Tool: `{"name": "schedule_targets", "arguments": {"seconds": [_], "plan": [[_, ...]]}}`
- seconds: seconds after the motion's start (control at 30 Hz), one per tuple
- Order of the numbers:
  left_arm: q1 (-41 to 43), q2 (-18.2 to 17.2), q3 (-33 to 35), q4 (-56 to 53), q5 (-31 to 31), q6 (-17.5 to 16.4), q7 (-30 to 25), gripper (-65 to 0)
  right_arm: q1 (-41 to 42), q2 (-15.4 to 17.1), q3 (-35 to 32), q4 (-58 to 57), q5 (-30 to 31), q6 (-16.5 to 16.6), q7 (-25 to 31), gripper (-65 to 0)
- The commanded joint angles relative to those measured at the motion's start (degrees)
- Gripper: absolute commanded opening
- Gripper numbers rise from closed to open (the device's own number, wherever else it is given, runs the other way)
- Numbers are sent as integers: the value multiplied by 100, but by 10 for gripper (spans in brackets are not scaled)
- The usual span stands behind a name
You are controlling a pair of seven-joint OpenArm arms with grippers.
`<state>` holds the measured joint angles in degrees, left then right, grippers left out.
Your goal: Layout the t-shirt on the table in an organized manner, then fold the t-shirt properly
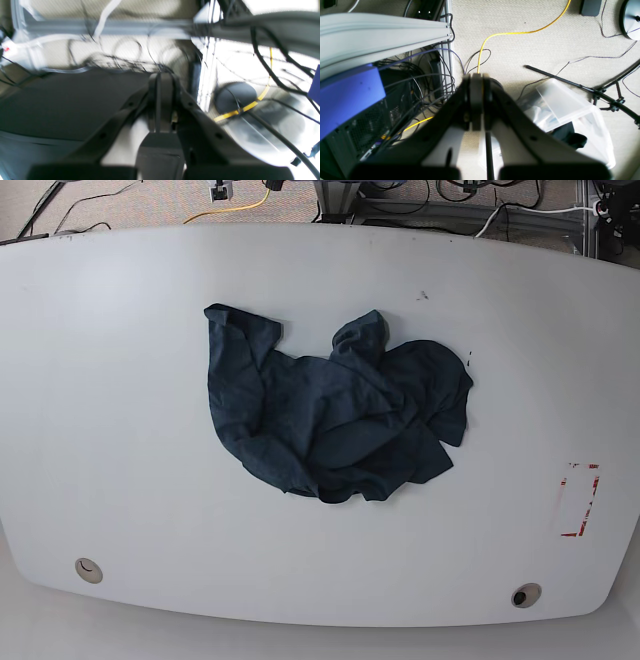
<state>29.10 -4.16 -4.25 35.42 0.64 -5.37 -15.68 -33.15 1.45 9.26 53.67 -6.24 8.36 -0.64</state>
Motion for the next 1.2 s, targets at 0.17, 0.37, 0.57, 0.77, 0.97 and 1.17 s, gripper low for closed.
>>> {"name": "schedule_targets", "arguments": {"seconds": [0.17, 0.37, 0.57, 0.77, 0.97, 1.17], "plan": [[681, -1, -10, 955, 37, -22, -36, -644, -417, 0, 11, 484, -31, 4, 42, -645], [1077, -1, -19, 1412, 37, -13, -36, -644, -690, 0, 11, 818, -31, 30, 42, -645], [1481, -1, -19, 1887, 28, -13, -36, -644, -1015, 0, 11, 1257, -5, 30, 42, -645], [1903, -1, -28, 2511, 28, -13, -36, -644, -1340, 0, 11, 1758, 13, 30, 42, -645], [2316, -72, -327, 3214, 19, -22, -36, -644, -1666, -18, 11, 2242, 13, 21, 42, -645], [2685, -80, -397, 3830, 19, -22, -27, -644, -2008, -27, 11, 2761, 13, 4, 25, -645]]}}
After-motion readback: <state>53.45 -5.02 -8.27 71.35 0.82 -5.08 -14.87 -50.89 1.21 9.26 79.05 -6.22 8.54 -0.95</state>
